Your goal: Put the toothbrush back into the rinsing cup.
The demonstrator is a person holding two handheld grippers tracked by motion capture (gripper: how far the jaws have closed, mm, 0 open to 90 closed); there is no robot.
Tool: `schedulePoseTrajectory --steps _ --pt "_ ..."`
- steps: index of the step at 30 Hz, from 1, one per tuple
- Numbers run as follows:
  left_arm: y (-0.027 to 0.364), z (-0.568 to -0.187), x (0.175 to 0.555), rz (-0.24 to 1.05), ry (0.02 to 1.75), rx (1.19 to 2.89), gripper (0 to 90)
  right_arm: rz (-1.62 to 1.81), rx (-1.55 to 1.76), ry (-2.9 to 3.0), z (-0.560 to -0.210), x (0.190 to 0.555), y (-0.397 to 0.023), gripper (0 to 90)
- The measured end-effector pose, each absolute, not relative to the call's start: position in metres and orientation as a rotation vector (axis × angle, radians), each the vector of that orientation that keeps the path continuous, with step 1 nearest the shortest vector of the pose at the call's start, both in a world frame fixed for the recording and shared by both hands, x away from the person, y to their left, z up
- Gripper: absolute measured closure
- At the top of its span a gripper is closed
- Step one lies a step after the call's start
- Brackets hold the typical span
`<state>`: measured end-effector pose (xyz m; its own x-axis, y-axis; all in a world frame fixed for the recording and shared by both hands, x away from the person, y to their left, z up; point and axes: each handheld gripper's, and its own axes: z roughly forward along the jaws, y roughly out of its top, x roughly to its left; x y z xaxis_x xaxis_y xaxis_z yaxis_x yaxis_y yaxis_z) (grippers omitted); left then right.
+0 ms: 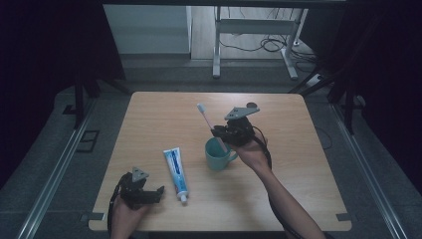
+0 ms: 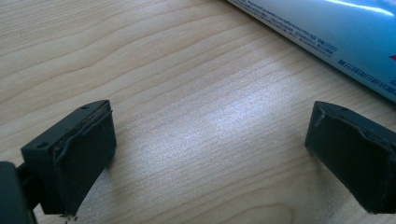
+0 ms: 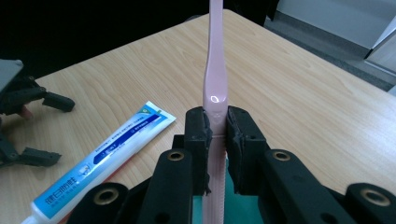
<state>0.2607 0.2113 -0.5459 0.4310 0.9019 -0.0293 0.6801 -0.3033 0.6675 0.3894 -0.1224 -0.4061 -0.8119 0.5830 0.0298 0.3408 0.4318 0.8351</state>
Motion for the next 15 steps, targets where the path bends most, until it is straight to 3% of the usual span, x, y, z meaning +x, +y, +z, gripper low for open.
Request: schedulePoseTrajectory --steps 15 --pt "0.211 -0.546 0.261 0.473 1.325 2.081 1.9 1.311 0.862 2.452 -0.444 0.395 -0.121 78.5"
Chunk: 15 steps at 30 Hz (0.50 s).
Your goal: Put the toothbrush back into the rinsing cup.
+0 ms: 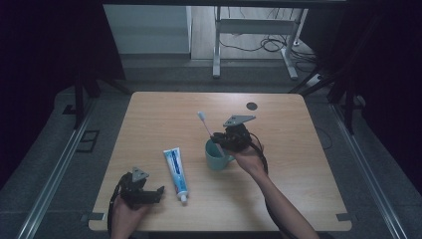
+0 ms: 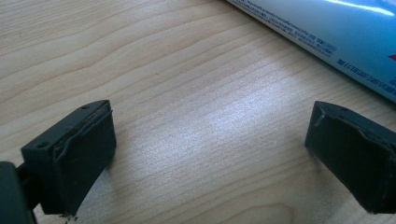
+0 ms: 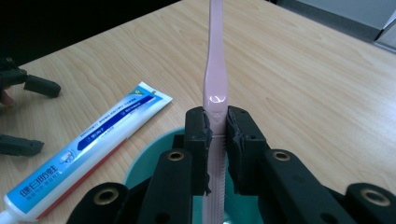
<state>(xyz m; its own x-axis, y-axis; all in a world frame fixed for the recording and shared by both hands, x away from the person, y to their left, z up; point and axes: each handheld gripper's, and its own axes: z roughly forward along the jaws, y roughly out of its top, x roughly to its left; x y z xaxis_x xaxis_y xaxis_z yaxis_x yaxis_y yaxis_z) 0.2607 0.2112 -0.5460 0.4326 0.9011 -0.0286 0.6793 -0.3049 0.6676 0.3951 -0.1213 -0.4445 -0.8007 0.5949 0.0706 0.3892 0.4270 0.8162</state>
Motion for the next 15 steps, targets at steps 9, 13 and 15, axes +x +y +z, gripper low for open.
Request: schedulePoseTrajectory --steps 9,13,15 --pt "0.211 -0.546 0.261 0.472 1.326 2.08 1.9 1.297 0.895 2.482 -0.46 0.397 -0.122 78.4" --pt "0.211 -0.546 0.261 0.472 1.326 2.08 1.9 1.281 0.908 2.502 -0.469 0.398 -0.122 78.0" --pt "0.211 -0.546 0.261 0.472 1.326 2.08 1.9 1.28 0.917 2.508 -0.473 0.398 -0.122 77.9"
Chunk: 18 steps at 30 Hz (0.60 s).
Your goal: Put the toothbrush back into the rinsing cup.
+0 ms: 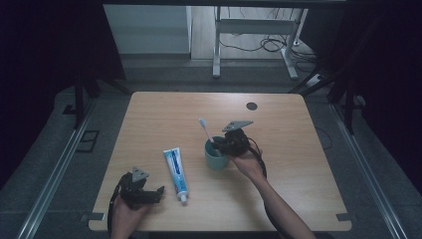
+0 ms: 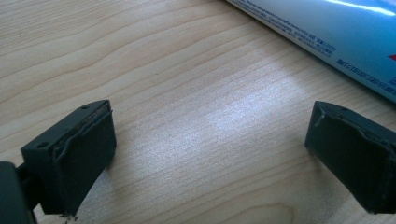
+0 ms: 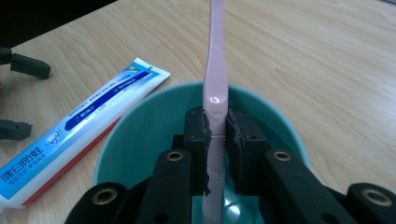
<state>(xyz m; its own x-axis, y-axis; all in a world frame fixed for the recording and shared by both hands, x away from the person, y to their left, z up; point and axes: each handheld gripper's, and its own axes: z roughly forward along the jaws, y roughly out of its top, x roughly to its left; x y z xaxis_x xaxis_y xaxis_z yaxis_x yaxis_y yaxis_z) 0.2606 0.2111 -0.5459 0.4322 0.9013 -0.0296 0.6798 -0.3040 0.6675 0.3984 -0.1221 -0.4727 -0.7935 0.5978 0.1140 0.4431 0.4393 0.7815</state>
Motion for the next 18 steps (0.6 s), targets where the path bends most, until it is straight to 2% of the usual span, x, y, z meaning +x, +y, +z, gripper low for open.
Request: schedulePoseTrajectory --steps 9,18 --pt "0.211 -0.546 0.261 0.472 1.325 2.08 1.9 1.262 0.92 2.533 -0.477 0.398 -0.122 76.8" --pt "0.211 -0.546 0.261 0.472 1.325 2.08 1.9 1.268 0.881 2.516 -0.467 0.392 -0.125 68.3"
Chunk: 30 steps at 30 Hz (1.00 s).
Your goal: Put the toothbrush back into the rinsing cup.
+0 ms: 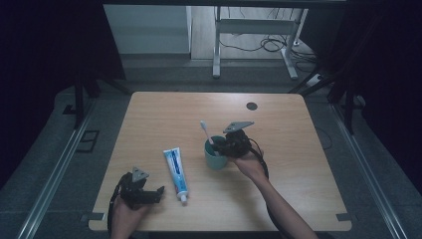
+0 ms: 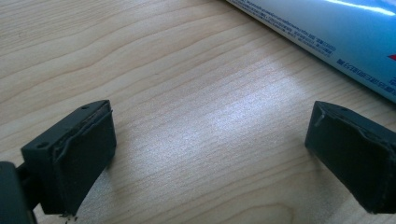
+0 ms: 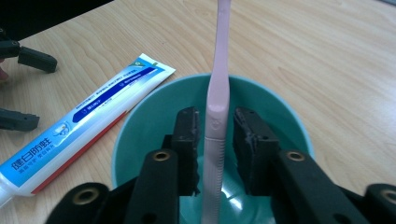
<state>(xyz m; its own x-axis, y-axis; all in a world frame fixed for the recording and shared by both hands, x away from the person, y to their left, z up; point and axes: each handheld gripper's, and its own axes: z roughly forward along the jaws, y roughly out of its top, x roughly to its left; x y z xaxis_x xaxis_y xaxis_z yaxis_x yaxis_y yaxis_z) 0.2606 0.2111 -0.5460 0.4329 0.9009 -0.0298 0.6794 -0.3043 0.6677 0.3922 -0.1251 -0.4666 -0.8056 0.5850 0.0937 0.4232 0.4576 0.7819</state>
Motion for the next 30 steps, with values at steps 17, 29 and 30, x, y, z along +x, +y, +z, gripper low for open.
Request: schedulePoseTrajectory --steps 17,29,30 --pt "0.211 -0.546 0.261 0.472 1.324 2.081 1.9 1.282 0.813 2.478 -0.437 0.377 -0.149 36.3" --pt "0.211 -0.546 0.261 0.474 1.322 2.083 1.9 1.279 0.81 2.473 -0.433 0.365 -0.17 20.8" --pt "0.211 -0.546 0.261 0.473 1.322 2.083 2.0 1.276 0.81 2.478 -0.433 0.364 -0.172 19.5"
